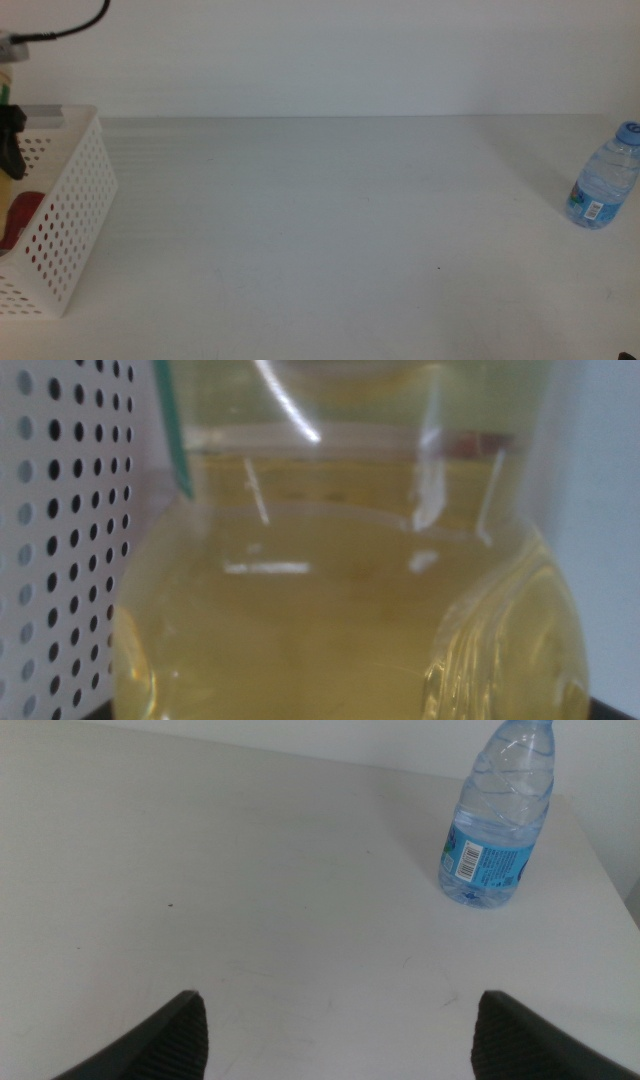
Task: Use arms to grab the bottles and put them into the dustbin to the left of the table.
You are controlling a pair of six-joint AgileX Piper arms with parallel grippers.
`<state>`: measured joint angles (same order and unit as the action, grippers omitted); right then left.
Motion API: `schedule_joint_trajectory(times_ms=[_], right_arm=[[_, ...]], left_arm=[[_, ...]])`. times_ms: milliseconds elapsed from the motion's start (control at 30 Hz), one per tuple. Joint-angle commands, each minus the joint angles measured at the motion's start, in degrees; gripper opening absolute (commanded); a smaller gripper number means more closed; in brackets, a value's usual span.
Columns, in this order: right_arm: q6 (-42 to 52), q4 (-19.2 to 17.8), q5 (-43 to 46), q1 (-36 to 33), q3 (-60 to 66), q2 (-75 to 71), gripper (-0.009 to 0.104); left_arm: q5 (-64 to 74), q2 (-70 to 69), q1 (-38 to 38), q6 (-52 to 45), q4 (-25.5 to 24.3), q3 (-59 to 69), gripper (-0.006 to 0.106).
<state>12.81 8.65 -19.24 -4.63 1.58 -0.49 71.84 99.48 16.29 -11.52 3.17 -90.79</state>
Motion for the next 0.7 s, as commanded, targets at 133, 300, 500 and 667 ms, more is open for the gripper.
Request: schedule_joint_trajectory(times_ms=[133,300,500,667], right_arm=[[0.45,-0.05,4.38,0.25,-0.42,-1.63,0.077],[0.45,-0.05,4.38,0.25,-0.42,-1.63,0.077],[0.45,-0.05,4.38,0.25,-0.42,-1.63,0.077],[0.45,-0.05,4.38,0.25,-0.42,-1.63,0.077]], left_arm=[[3.55,-1.08,-0.12,-0.11,0.05,-1.91,-0.005],[3.55,-1.08,-0.12,-0.11,-2.44,0.39,-0.005],[2.21,-0.97,-0.12,-0.11,-2.62,3.66,-0.005],[1.95,-0.20,-0.12,-0.11,-2.56,3.60,-0.003]])
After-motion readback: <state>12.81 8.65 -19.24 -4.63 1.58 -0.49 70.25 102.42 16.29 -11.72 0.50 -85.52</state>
